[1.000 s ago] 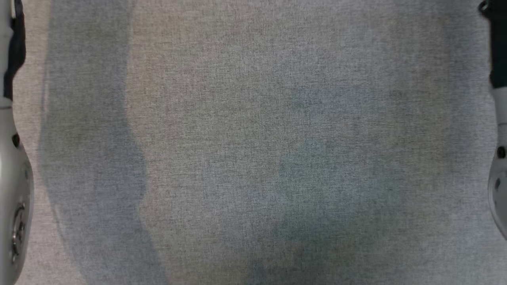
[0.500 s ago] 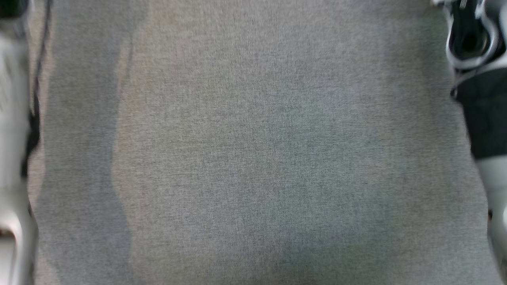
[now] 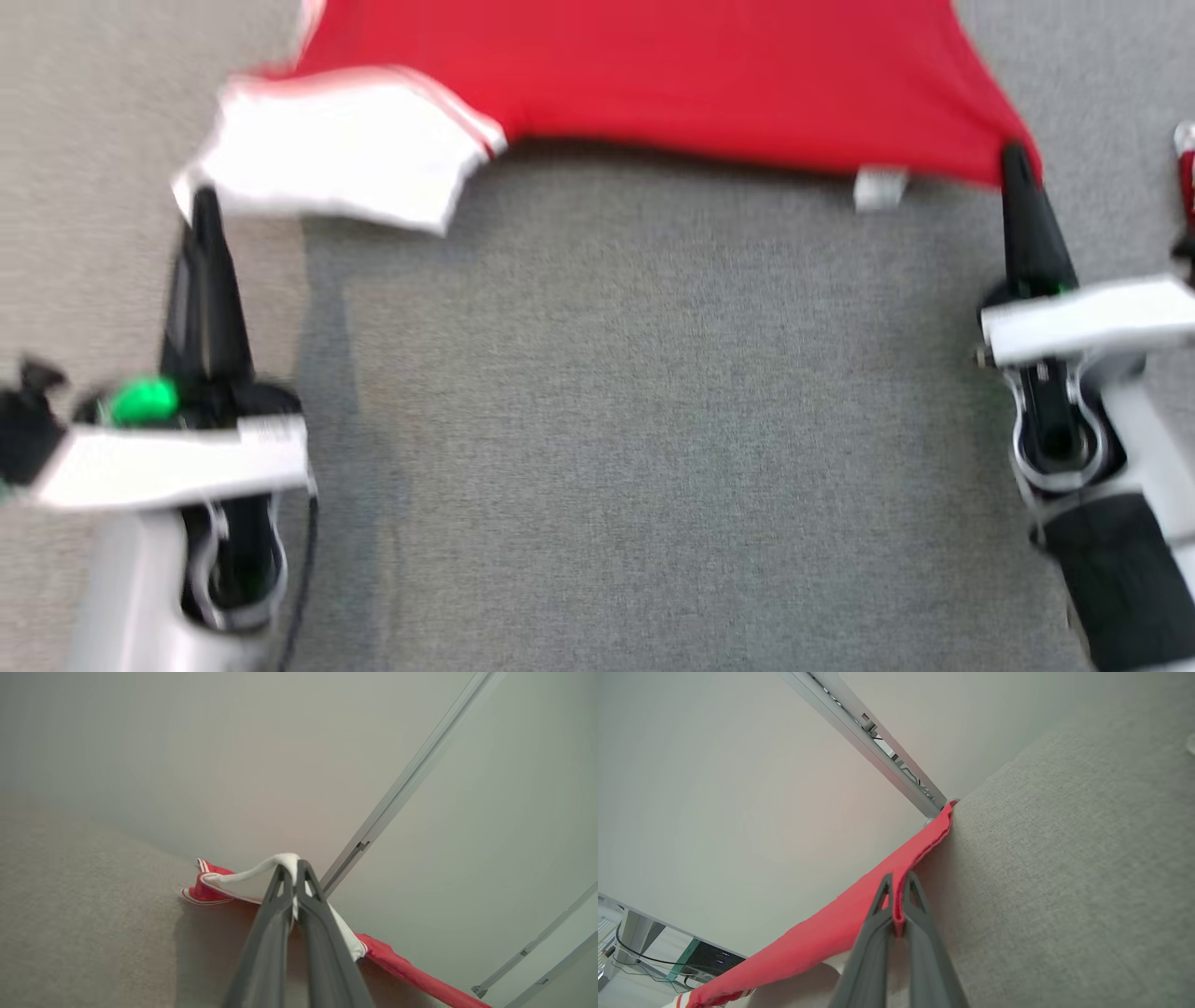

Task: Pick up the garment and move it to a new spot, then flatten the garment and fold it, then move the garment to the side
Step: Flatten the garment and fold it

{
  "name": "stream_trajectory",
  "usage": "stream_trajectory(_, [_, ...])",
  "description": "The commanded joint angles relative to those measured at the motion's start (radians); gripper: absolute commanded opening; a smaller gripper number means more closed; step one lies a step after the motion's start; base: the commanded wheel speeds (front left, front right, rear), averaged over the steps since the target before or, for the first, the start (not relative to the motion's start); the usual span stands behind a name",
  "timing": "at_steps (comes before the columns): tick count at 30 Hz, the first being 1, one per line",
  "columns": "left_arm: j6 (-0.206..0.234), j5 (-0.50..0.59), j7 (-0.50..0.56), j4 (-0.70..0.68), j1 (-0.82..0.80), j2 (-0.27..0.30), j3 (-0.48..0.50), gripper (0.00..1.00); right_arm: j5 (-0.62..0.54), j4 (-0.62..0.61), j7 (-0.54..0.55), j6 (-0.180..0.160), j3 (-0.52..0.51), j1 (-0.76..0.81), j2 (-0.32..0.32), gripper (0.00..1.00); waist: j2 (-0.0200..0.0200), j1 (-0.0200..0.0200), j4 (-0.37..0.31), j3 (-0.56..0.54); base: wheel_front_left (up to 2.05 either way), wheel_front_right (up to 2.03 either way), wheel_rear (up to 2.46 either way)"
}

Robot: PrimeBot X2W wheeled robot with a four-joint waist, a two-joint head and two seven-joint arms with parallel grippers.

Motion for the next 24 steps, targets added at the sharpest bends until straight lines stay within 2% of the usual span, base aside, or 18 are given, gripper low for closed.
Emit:
stream_trajectory(1, [-0.001, 0.020, -0.005, -0.027, 0.087, -0.018, 0.019, 0.00, 0.009, -0.038, -0.011, 0.002, -0.022, 0.083, -0.011, 0.00, -0.0001, -0.0001, 0.033, -0.084, 0.00, 0.00, 0.00])
stream_trajectory(7, [-0.001, 0.056, -0.005, -0.040, 0.305, -0.073, 0.030, 0.00, -0.015, -0.147, -0.014, 0.002, -0.104, 0.304, 0.005, 0.00, -0.0001, -0.0001, 0.068, -0.186, 0.00, 0.00, 0.00])
stream_trajectory(13, [-0.005, 0.093, -0.005, -0.040, 0.406, -0.085, 0.036, 0.00, -0.066, -0.225, -0.014, 0.002, -0.158, 0.458, 0.046, 0.00, -0.0001, -0.0001, 0.078, -0.255, 0.00, 0.00, 0.00])
stream_trajectory(24, [-0.013, 0.153, -0.005, -0.095, 0.573, -0.088, 0.026, 0.00, -0.170, -0.357, 0.007, 0.002, -0.203, 0.720, 0.115, 0.00, -0.0001, -0.0001, 0.045, -0.364, 0.00, 0.00, 0.00])
